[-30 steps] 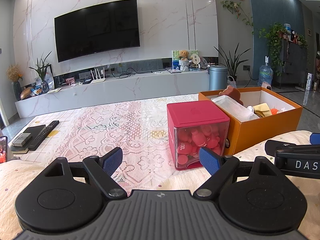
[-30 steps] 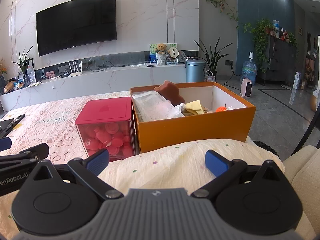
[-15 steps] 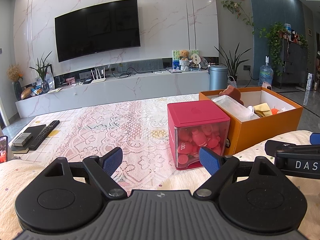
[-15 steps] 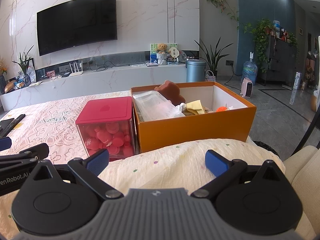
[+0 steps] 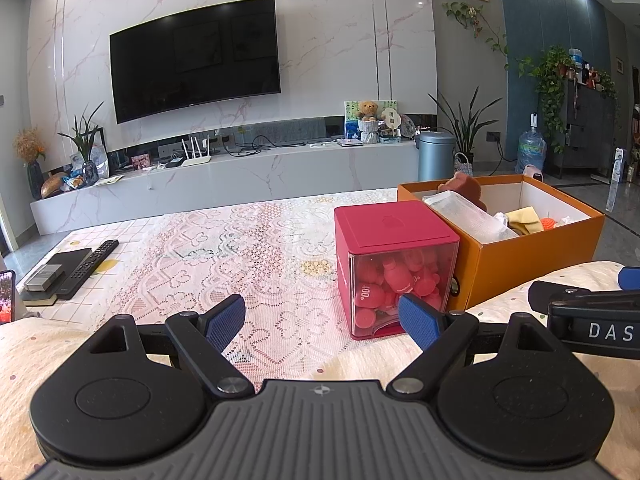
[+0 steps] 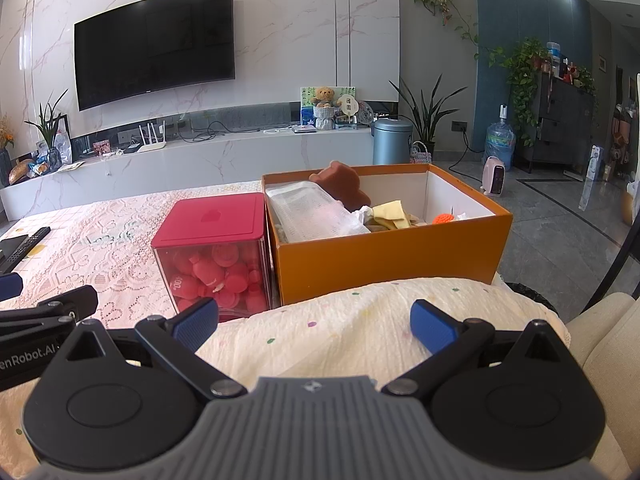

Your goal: Organize soft objects

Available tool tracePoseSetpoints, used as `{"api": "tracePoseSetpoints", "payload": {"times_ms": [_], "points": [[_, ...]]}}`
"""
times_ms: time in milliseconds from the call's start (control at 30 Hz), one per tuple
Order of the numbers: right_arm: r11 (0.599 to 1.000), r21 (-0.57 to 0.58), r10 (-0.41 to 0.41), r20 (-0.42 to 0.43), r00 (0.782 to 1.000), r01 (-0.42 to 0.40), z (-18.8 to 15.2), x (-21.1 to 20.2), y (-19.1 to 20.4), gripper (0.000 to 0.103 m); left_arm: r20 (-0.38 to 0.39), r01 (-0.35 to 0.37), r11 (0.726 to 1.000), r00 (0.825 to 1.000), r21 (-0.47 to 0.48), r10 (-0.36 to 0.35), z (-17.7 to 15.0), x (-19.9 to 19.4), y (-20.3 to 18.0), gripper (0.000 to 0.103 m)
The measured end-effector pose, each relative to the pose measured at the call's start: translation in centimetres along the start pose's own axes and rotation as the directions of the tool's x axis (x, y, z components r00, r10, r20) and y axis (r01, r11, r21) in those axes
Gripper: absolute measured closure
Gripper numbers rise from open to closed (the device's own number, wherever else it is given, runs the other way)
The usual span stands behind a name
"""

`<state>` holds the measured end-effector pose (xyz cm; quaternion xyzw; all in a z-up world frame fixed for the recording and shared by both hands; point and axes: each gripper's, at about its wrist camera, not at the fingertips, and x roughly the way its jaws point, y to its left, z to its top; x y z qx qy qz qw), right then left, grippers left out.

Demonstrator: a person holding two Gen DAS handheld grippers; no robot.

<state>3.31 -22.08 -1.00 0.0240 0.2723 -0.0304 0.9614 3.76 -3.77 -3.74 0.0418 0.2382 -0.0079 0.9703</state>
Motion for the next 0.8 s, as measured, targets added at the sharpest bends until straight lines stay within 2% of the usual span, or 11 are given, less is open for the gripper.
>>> {"api": "tracePoseSetpoints", "payload": {"times_ms": [800], "points": [[1.0, -0.006, 0.0, -0.002, 1.0, 0.0, -0.04, 0.07, 0.04, 0.003, -0.009, 0.002, 1.0, 1.0, -0.018, -0.003, -0.01, -0.21, 0.16, 0.002]]}}
